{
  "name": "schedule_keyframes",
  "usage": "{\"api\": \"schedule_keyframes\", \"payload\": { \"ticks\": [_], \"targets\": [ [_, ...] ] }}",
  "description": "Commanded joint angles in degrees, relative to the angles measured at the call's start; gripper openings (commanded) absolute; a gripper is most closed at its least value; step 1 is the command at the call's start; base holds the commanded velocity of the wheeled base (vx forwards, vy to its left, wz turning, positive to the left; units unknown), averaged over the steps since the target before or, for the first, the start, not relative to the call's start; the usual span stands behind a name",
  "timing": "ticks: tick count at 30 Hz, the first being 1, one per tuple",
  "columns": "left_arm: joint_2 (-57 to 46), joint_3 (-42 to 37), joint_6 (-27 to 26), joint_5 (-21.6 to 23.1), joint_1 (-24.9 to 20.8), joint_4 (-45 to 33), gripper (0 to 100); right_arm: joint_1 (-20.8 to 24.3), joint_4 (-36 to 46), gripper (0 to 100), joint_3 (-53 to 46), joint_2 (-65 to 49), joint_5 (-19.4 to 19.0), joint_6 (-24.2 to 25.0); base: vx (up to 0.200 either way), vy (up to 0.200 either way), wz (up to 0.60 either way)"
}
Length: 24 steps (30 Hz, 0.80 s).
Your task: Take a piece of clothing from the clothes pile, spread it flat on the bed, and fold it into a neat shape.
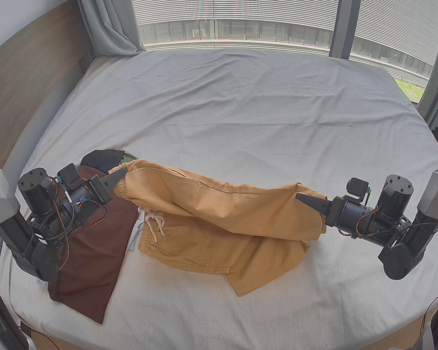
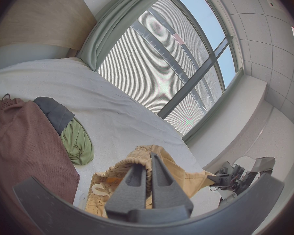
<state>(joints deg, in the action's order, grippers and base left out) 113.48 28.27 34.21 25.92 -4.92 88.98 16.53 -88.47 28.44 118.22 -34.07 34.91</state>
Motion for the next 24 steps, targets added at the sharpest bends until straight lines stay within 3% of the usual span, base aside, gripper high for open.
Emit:
{"api": "schedule_keyframes", "payload": {
  "ticks": [1,10,21,24],
  "targets": [
    [-3.44,-2.25,-0.54,1.59,1.23,0.14,0,-0.01,-0.13,0,-0.05,-1.15,-0.03,-0.02,0.0,0.0,0.0],
    [-6.96,-3.75,-3.09,6.51,5.63,0.05,0,0.08,-0.13,0,0.12,-3.0,-0.03,-0.64,0.0,0.0,0.0],
    [-5.03,-3.48,-4.68,6.25,5.36,0.05,0,-0.27,-0.13,0,0.3,-3.09,-0.12,-0.9,0.0,0.0,0.0],
    [-1.69,-2.17,-8.28,5.9,5.1,0.05,0,-1.94,-0.13,0,0.48,-2.91,-0.2,-1.08,0.0,0.0,0.0]
  ]
}}
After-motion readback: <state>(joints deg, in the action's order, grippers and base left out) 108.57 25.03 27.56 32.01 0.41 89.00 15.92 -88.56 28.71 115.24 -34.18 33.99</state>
